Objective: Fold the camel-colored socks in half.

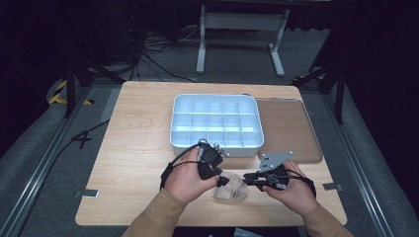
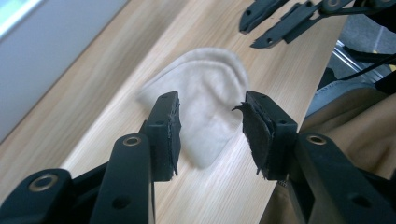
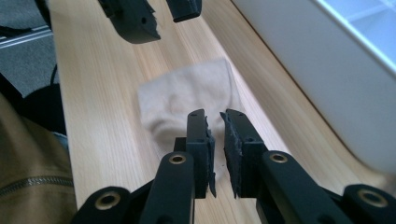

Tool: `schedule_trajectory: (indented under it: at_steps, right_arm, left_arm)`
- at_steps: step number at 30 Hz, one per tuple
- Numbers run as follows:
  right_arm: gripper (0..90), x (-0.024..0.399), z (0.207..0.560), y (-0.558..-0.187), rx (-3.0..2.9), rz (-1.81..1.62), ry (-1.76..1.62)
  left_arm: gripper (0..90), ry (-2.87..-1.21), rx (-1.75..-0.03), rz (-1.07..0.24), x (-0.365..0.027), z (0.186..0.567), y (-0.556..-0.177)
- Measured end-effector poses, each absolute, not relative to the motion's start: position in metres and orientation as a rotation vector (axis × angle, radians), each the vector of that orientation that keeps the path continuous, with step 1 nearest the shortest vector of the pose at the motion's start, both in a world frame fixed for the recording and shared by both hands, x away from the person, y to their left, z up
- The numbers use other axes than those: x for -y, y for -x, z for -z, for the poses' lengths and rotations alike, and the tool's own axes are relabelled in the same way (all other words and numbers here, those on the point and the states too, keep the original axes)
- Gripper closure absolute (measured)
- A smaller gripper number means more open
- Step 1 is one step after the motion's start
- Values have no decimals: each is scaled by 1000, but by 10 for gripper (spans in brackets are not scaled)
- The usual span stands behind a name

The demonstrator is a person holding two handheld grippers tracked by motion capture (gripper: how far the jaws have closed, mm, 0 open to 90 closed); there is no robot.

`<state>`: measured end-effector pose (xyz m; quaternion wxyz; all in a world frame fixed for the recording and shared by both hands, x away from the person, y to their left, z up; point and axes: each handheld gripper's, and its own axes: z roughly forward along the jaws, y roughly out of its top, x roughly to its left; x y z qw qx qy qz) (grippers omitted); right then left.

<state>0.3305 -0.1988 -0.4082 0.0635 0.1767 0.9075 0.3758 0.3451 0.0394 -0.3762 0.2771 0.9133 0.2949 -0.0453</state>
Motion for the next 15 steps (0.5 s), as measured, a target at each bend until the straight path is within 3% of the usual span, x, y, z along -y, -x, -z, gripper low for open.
schedule_trajectory:
  at_steps: [15]
  right_arm:
    - [856, 154, 425, -330, -2797, -1111, -450]
  left_arm:
    - [585, -2495, -894, 100, -69, 385, -341]
